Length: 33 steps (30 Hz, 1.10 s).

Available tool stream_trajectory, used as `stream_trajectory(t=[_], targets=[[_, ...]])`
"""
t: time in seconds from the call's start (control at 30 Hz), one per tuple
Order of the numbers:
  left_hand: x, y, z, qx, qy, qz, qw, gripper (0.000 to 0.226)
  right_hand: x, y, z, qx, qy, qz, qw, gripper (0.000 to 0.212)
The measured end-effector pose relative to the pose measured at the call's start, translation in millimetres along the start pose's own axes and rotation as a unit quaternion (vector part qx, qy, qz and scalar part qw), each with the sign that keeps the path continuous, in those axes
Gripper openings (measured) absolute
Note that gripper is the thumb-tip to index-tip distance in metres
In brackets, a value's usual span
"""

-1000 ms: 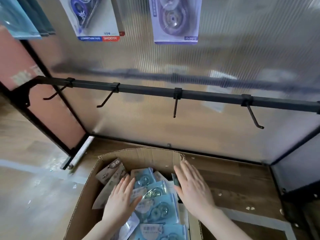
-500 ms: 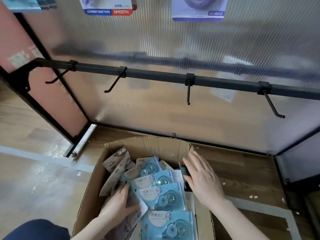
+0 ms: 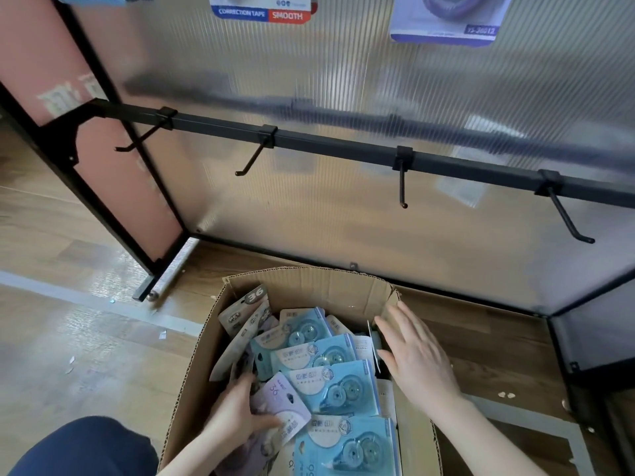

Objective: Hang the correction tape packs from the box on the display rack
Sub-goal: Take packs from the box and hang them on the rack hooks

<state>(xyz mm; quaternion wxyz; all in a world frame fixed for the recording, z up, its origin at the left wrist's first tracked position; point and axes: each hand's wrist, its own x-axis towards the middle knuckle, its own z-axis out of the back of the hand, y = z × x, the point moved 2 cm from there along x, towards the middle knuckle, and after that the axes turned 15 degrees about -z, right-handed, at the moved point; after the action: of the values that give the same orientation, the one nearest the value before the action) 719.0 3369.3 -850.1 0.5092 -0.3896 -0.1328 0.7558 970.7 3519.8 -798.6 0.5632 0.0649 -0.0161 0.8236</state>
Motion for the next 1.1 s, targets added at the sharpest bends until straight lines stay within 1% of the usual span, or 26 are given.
stream_trajectory(t=[0.07,0.1,0.17,0.2,0.27,0.33,0.4,0.47,0.63,0.73,0.8,0.83,1.0,1.1], targets=[[-1,-4,3,-0.005,0.009,-0.005,1.0,0.048,0,1,2,-0.003,0.003,-0.001,1.0,0.062],[0,-4,5,-0.016,0.0,-0.009,1.0,0.042,0,2,2,-0.005,0.003,0.0,1.0,0.061],[2,0,6,-0.054,-0.03,-0.002,0.998,0.047,0,4,4,-0.008,0.009,0.0,1.0,0.062],[3,2,8,-0.087,-0.054,0.002,0.995,0.045,0,5,4,-0.009,0.014,0.001,1.0,0.063],[4,3,13,-0.16,-0.093,0.02,0.982,0.035,-2,8,2,-0.011,0.02,0.014,1.0,0.066],[4,2,16,-0.211,-0.102,0.035,0.972,0.022,-4,10,1,-0.022,0.023,0.03,0.999,0.069],[4,3,16,-0.243,-0.108,0.043,0.963,0.023,-4,12,-1,-0.032,0.021,0.051,0.998,0.07],[3,3,15,-0.269,-0.119,0.049,0.954,0.023,-3,15,-2,-0.048,0.035,0.069,0.996,0.068],[0,-2,18,-0.301,-0.161,0.046,0.939,0.013,1,32,-1,-0.061,0.057,0.126,0.988,0.062],[0,-4,19,-0.323,-0.175,0.047,0.929,0.012,4,47,-2,-0.067,0.118,0.118,0.984,0.06],[0,-4,19,-0.327,-0.183,0.048,0.926,0.01,1,56,-4,-0.056,0.184,0.123,0.974,0.053],[0,-4,20,-0.327,-0.185,0.05,0.925,0.009,-2,59,-7,-0.057,0.203,0.136,0.968,0.05],[0,-4,20,-0.34,-0.178,0.049,0.922,0.009,-24,67,-18,-0.047,0.279,0.175,0.943,0.039],[1,-3,20,-0.344,-0.174,0.052,0.921,0.008,-35,65,-23,-0.033,0.305,0.169,0.937,0.042]])
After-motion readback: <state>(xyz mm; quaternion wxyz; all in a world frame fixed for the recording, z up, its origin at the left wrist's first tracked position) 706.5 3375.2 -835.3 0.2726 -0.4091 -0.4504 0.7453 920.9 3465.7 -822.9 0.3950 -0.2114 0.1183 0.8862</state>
